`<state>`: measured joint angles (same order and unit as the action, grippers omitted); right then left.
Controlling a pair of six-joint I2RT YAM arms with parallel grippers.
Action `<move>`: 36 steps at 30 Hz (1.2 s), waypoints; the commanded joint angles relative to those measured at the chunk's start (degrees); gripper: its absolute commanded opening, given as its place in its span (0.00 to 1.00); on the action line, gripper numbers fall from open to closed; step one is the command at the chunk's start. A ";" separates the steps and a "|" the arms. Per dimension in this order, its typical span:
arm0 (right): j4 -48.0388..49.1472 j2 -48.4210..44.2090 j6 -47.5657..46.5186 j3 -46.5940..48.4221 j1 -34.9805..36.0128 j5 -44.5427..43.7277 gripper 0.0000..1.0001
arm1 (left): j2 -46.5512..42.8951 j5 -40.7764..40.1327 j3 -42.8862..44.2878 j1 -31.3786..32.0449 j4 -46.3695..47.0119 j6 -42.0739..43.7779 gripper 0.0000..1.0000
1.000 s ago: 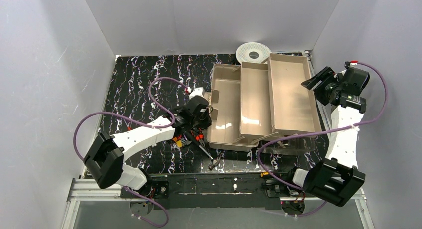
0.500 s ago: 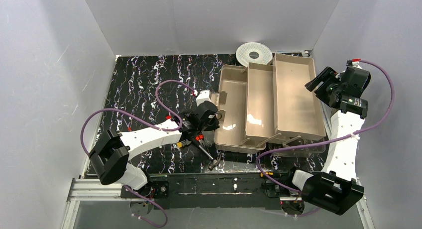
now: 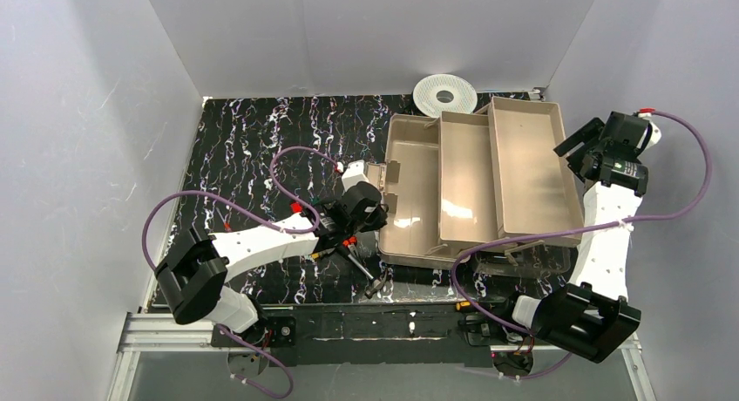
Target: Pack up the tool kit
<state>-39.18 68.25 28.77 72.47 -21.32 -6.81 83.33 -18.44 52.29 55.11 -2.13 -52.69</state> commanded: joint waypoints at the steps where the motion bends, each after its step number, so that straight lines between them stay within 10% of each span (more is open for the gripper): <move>1: -0.97 -1.06 1.88 4.79 -0.70 -14.21 0.90 | 0.48 2.46 -2.65 1.32 -0.81 -2.74 0.08; 7: 2.22 -6.37 -1.71 3.94 -0.77 -5.87 0.90 | -4.72 -1.38 -6.32 1.95 0.13 -3.78 0.11; 13: 5.64 -11.95 -9.51 4.35 -0.67 20.03 0.90 | -7.08 -4.43 -4.56 1.89 -3.84 -0.48 0.58; 18: 1.06 -8.15 -10.07 8.11 2.61 27.72 0.89 | -9.29 -5.30 -1.46 1.67 -7.47 6.50 0.75; 36: -5.98 -0.77 -8.57 6.78 52.57 4.00 0.82 | -12.48 1.91 -0.07 -13.02 -22.37 17.27 0.87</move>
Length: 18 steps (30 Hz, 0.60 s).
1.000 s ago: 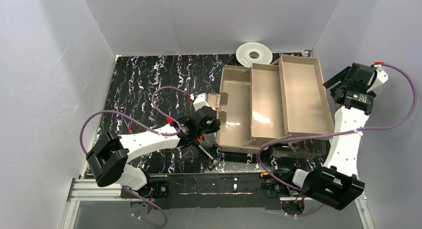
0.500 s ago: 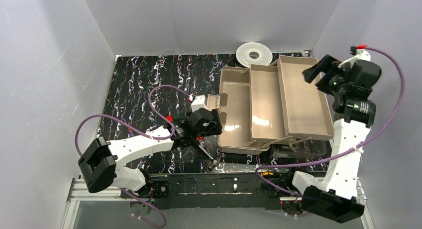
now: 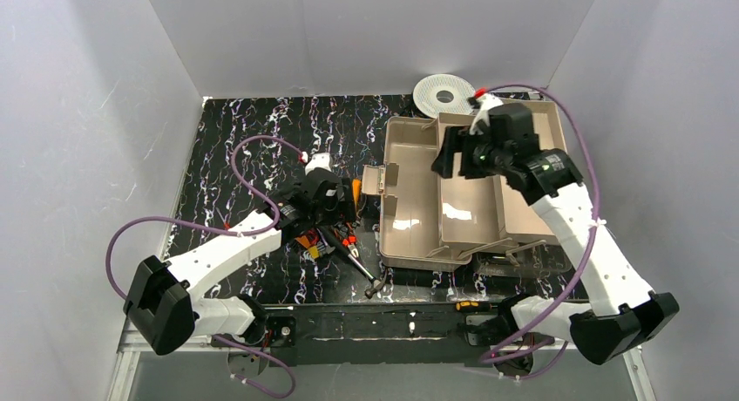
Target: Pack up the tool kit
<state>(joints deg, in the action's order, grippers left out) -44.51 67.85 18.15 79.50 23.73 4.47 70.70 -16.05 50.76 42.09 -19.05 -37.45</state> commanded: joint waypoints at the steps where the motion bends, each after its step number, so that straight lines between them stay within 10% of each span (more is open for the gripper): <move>1: -0.59 -0.28 2.90 -1.10 10.26 -8.36 0.82 | 0.11 -0.45 1.01 -0.01 -5.69 1.36 0.87; 13: 5.30 -1.74 10.33 -10.94 27.12 -13.80 0.81 | -6.25 3.12 -10.63 0.58 -7.07 -24.82 0.89; 18: 9.78 -5.86 12.44 -14.97 27.43 -14.88 0.81 | -5.20 -7.45 -9.08 6.93 -9.14 -35.54 0.91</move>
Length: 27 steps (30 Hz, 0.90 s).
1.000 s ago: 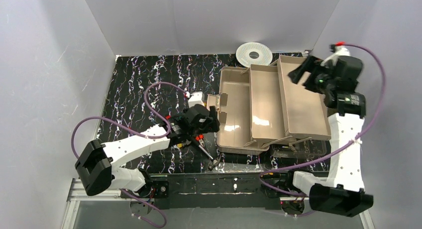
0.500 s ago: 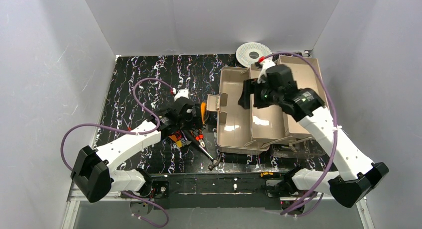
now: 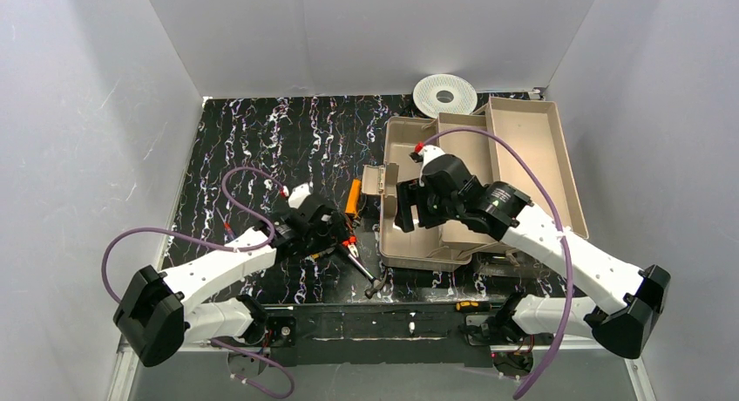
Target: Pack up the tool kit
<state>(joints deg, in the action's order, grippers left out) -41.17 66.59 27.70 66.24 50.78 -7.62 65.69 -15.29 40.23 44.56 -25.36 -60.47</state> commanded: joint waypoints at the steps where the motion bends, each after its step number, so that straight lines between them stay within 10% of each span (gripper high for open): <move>1: 7.05 -5.48 3.22 -2.28 0.37 -2.86 0.81 | 0.30 -9.84 2.05 5.46 -3.59 -14.10 0.93; 12: 8.95 -12.63 4.33 -6.19 0.41 -7.13 0.80 | 13.05 -9.58 4.32 7.16 -4.47 -26.24 0.72; 18: 8.64 -13.31 5.26 -6.96 0.37 -7.07 0.80 | 17.33 -8.84 4.53 7.23 -1.34 -26.05 0.43; 21: 9.02 -13.40 5.92 -7.48 0.35 -6.58 0.80 | 18.56 -8.36 4.77 7.23 -1.28 -25.83 0.11; 27: 9.09 -14.09 6.23 -7.95 0.35 -6.42 0.80 | 10.99 -16.43 6.40 7.46 -8.40 -18.86 0.00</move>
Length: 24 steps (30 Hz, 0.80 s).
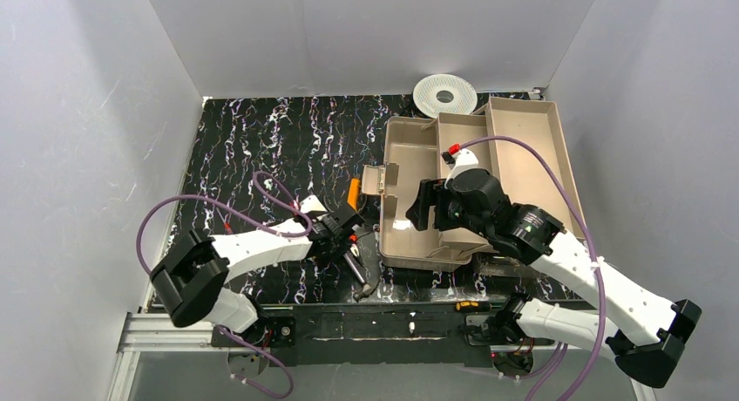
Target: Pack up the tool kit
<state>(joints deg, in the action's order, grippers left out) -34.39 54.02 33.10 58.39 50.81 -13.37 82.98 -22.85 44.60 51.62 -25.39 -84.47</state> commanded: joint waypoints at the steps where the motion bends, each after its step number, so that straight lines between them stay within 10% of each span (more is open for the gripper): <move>1: 2.31 -1.72 0.82 -0.27 0.34 -0.76 0.80 | -8.85 -11.18 2.47 0.46 -10.40 5.98 0.00; 9: 2.25 -3.30 0.01 -0.36 0.35 -2.24 0.80 | -18.07 -21.58 11.34 0.42 -18.59 29.37 0.00; 14: 0.72 -4.35 -0.80 0.20 0.35 -4.97 0.80 | -19.77 -11.87 16.01 0.43 -11.69 47.94 0.00; 24: -1.84 -10.44 -1.37 0.05 0.33 -12.04 0.81 | -15.03 3.79 26.06 0.44 -0.42 56.11 0.00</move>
<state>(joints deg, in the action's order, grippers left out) -36.49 46.76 32.58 58.26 50.81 -20.51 66.32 -25.45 64.77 51.90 -31.73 -33.41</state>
